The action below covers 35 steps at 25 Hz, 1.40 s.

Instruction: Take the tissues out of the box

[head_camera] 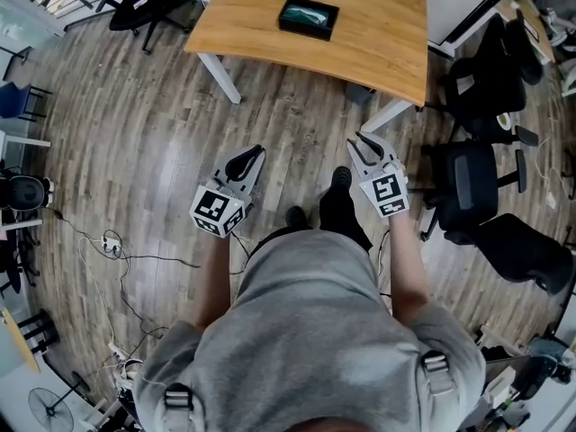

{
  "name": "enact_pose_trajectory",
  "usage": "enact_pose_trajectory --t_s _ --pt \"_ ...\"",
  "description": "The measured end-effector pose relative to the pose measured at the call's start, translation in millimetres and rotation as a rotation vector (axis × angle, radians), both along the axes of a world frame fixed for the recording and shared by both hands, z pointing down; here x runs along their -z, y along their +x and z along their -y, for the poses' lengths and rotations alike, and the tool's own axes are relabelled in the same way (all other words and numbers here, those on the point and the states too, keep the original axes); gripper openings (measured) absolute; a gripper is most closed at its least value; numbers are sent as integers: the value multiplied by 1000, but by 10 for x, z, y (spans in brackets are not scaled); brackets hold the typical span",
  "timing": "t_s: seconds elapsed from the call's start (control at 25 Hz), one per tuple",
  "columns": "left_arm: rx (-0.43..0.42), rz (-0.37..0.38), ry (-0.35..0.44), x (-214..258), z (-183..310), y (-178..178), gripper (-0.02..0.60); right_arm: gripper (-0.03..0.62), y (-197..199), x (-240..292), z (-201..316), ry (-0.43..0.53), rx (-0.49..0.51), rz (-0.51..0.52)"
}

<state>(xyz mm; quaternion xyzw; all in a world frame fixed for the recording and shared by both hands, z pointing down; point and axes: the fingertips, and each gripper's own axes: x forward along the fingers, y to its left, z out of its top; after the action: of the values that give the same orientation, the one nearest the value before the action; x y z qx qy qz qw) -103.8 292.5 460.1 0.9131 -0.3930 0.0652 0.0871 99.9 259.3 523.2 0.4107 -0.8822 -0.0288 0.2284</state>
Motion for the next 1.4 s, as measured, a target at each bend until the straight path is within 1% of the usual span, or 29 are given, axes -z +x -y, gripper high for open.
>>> enact_pose_trajectory --t_s 0.04,0.08,0.16,0.2,0.32,0.4,0.48,0.76,0.92,1.12,1.4 --pt "-1 0 -1 -1 -5 3 29 106 -10 0 -12 -2 4 2" --pt "-2 1 -1 -2 -7 9 50 118 -16 -4 -23 -4 8 2" --pt "-8 3 -1 -5 -1 31 119 143 -30 -34 -37 -11 20 -11" --pt "-13 5 -3 -8 4 40 140 160 -41 -55 -41 -15 26 -20" --pt "-25 14 -4 -25 15 46 180 212 -89 -87 -41 -23 36 -29" --pt "-27 26 -13 -59 22 40 235 248 -117 -80 -33 -21 35 -22" --pt "-30 39 -22 -100 24 28 269 274 -149 -86 -25 -20 36 -18" --pt "-43 52 -31 -152 15 -23 290 342 -212 -126 -13 -32 29 -16" --pt "-58 58 -31 -179 50 -37 312 353 -248 -129 15 -28 27 -20" --pt "-59 60 -37 -215 76 -32 314 353 -237 -195 24 -41 27 -19" --pt "-40 69 -45 -227 260 -98 314 351 -306 -167 323 -28 40 -10"
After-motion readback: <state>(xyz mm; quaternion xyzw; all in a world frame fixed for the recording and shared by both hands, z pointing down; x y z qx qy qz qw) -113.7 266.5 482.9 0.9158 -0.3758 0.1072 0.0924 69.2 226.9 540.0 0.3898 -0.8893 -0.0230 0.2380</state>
